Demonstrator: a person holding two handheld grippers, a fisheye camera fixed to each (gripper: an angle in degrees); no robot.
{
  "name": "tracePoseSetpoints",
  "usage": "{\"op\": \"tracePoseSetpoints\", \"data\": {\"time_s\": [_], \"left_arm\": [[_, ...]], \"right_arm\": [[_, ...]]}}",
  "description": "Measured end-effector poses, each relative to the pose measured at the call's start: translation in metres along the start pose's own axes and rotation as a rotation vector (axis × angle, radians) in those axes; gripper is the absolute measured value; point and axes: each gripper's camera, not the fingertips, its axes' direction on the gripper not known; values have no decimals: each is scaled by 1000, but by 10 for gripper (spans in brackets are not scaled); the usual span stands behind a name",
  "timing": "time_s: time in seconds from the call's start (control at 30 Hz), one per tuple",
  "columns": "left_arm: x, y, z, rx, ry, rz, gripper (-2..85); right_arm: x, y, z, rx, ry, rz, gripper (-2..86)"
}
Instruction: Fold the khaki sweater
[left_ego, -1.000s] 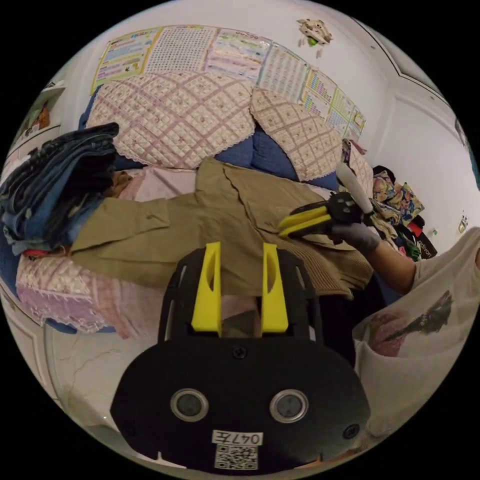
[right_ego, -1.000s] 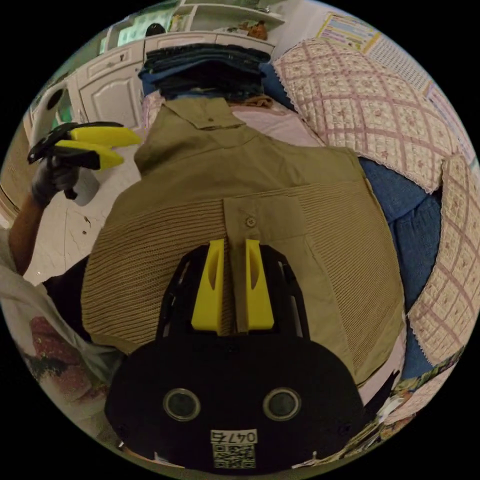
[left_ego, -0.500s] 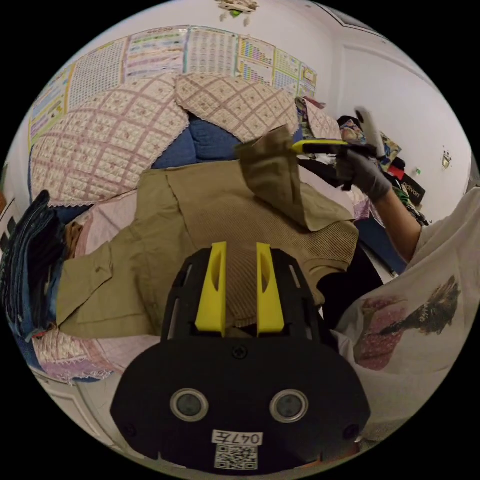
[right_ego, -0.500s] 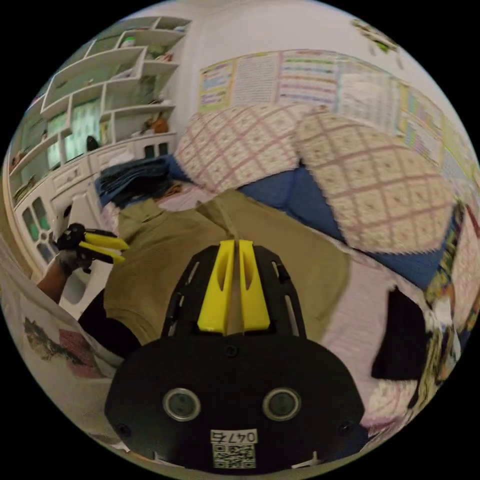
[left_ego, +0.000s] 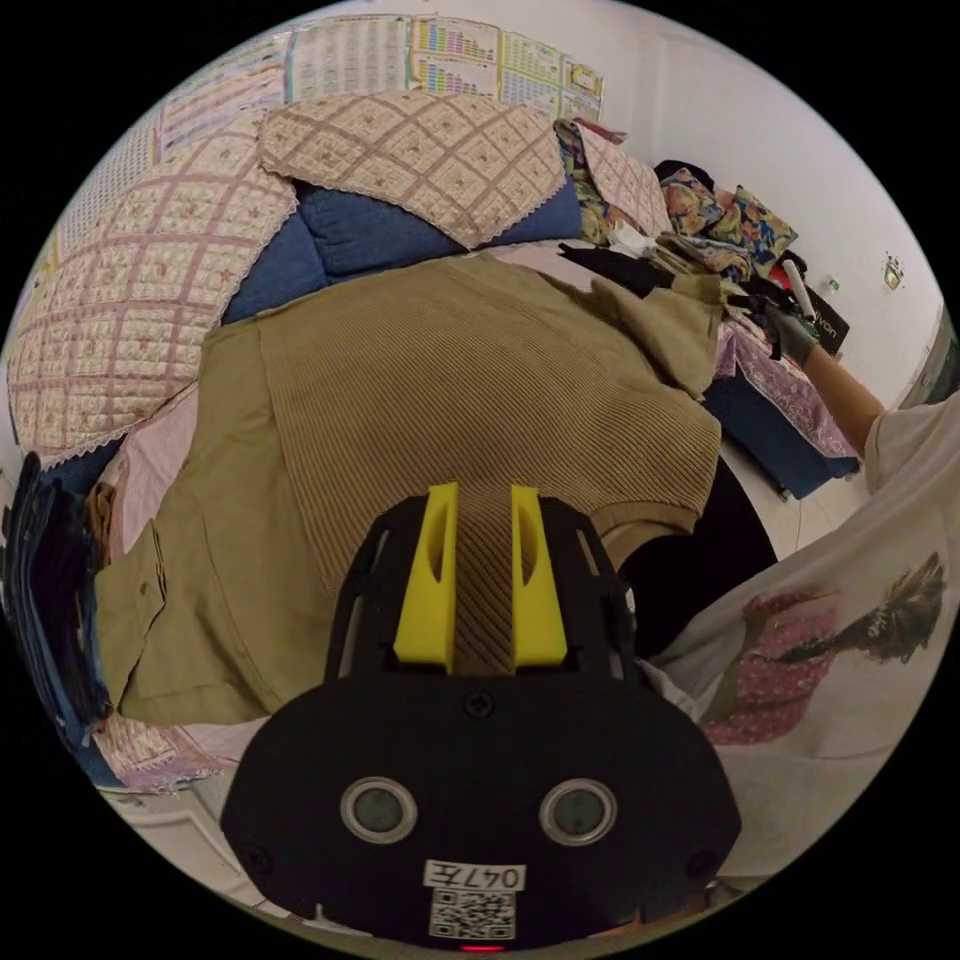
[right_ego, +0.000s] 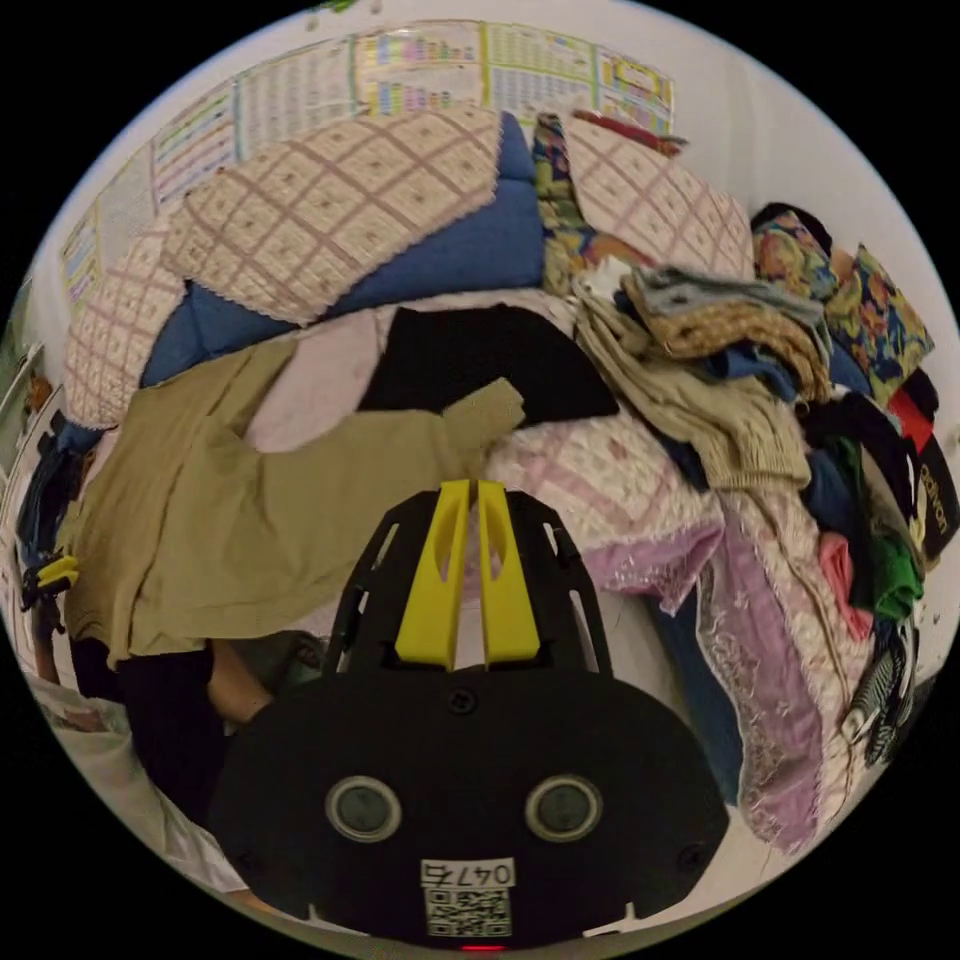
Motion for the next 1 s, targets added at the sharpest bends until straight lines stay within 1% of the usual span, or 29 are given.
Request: {"op": "tracePoseSetpoints", "data": {"time_s": [0.13,0.23,0.33,0.47,0.6,0.63,0.73,0.8,0.83,0.87,0.9,0.97,1.0], "left_arm": [[12,-16,4,-22,3,-7,79],[15,-23,-2,5,23,-40,76],[17,-27,-10,37,43,-74,71],[26,-38,-23,43,34,-68,68],[36,-50,-38,39,22,-42,65],[36,-51,-41,42,24,-43,65],[35,-54,-48,45,39,-57,64],[36,-55,-53,44,38,-62,62],[36,-55,-55,45,38,-61,62],[37,-57,-59,42,38,-57,59],[38,-59,-63,42,33,-50,55],[39,-61,-75,68,16,-44,44],[40,-61,-85,104,14,-43,34]], "right_arm": [[50,7,8,3,70,93,-9],[72,-1,-7,45,187,116,-9],[99,0,-12,-12,300,226,-8],[136,19,2,-46,213,346,-7],[148,27,15,-56,178,393,6],[150,30,21,-91,216,426,22],[144,35,29,-179,323,436,55],[127,37,16,-109,385,418,55],[108,36,2,-19,385,378,50],[83,35,-15,82,326,314,42],[69,35,-23,130,279,280,37],[8,37,-54,272,22,110,11],[-9,39,-60,292,-37,70,7]]}}
